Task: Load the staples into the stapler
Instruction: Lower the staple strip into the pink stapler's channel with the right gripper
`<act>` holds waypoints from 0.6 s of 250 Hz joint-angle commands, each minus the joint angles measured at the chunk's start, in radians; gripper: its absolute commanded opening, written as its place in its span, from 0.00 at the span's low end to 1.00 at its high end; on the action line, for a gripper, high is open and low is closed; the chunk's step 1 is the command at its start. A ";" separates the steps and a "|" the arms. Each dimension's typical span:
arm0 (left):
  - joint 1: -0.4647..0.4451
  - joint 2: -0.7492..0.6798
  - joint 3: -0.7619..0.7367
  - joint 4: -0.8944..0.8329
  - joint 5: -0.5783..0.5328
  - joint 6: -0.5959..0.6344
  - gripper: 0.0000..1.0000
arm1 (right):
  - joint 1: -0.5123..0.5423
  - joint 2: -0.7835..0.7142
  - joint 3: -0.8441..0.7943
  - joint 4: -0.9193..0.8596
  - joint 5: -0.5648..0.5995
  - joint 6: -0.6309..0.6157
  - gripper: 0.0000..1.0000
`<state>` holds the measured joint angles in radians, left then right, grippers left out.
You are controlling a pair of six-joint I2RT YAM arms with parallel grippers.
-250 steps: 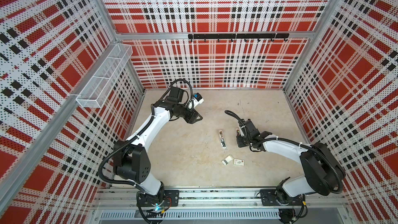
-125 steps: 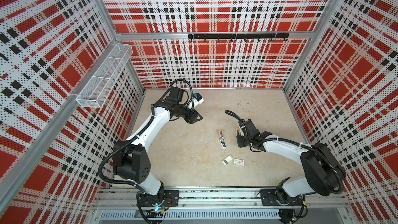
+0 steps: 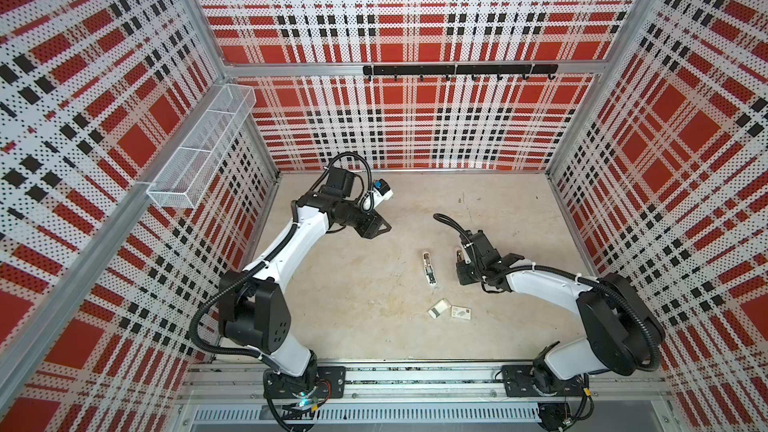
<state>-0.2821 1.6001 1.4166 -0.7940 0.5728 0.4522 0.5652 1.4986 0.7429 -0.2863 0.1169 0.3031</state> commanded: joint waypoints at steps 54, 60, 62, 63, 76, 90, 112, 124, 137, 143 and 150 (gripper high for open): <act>-0.002 -0.004 0.011 0.006 0.019 -0.004 0.55 | -0.004 0.026 -0.006 0.035 0.000 -0.005 0.00; -0.001 -0.005 0.011 0.006 0.018 -0.003 0.55 | -0.004 0.025 -0.006 0.035 0.000 -0.004 0.00; -0.001 -0.005 0.011 0.006 0.018 -0.004 0.55 | -0.004 0.025 -0.007 0.035 -0.001 -0.004 0.00; -0.001 -0.005 0.011 0.006 0.018 -0.004 0.55 | -0.005 0.025 -0.007 0.035 -0.001 -0.004 0.00; 0.000 -0.004 0.011 0.006 0.019 -0.002 0.55 | -0.005 0.025 -0.008 0.036 0.000 -0.003 0.00; -0.001 -0.005 0.010 0.006 0.019 -0.004 0.55 | -0.005 0.025 -0.013 0.039 0.000 -0.002 0.00; 0.000 -0.004 0.009 0.006 0.019 -0.002 0.55 | -0.004 0.025 -0.011 0.039 -0.001 -0.001 0.00; 0.000 -0.004 0.010 0.006 0.018 -0.002 0.55 | -0.004 0.024 -0.014 0.039 0.000 -0.001 0.00; 0.000 -0.002 0.010 0.006 0.017 -0.002 0.55 | -0.004 0.026 -0.014 0.039 -0.001 0.000 0.00; 0.000 -0.004 0.010 0.006 0.018 -0.002 0.55 | -0.004 0.026 -0.015 0.040 -0.001 0.001 0.00; -0.001 -0.003 0.010 0.006 0.018 -0.002 0.55 | -0.004 0.026 -0.015 0.041 0.000 0.001 0.00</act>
<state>-0.2817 1.6001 1.4166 -0.7940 0.5728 0.4522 0.5652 1.5085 0.7429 -0.2794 0.1169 0.3035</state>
